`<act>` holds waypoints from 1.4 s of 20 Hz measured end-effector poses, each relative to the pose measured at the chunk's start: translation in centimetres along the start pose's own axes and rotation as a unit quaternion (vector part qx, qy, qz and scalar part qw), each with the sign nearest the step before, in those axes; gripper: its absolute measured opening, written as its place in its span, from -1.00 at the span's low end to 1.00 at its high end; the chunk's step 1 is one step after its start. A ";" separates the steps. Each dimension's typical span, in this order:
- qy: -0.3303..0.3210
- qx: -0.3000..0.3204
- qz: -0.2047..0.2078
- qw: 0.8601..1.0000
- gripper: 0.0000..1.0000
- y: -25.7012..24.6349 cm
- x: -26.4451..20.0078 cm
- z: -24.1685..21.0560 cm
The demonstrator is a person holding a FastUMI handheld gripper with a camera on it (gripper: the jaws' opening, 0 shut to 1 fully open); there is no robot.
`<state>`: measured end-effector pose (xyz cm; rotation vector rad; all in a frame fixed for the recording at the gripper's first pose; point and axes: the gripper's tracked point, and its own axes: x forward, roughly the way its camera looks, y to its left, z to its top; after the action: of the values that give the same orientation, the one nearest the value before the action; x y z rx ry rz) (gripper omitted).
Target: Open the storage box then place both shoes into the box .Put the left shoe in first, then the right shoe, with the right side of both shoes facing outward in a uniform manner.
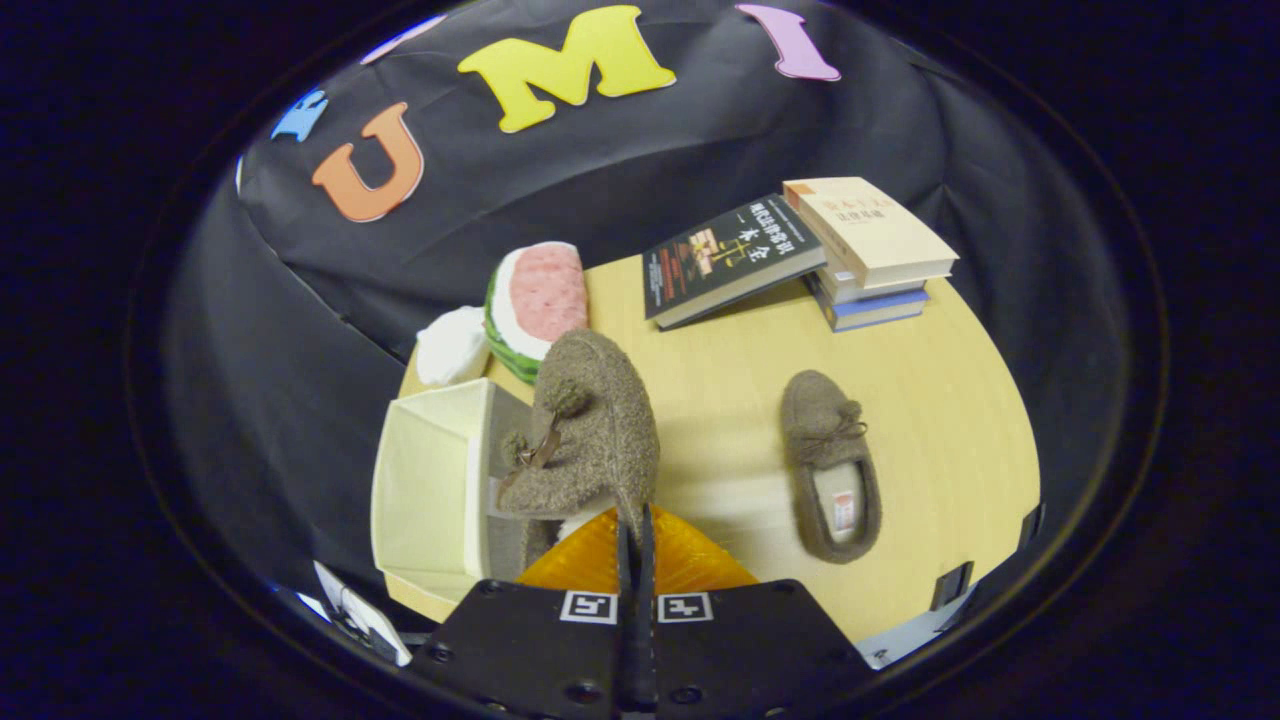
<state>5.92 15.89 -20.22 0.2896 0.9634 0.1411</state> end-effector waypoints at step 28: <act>0.136 -0.014 -0.062 0.989 -0.94 20.2 20.8 -11.6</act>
<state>8.30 42.34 -36.65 0.1868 1.2469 0.0820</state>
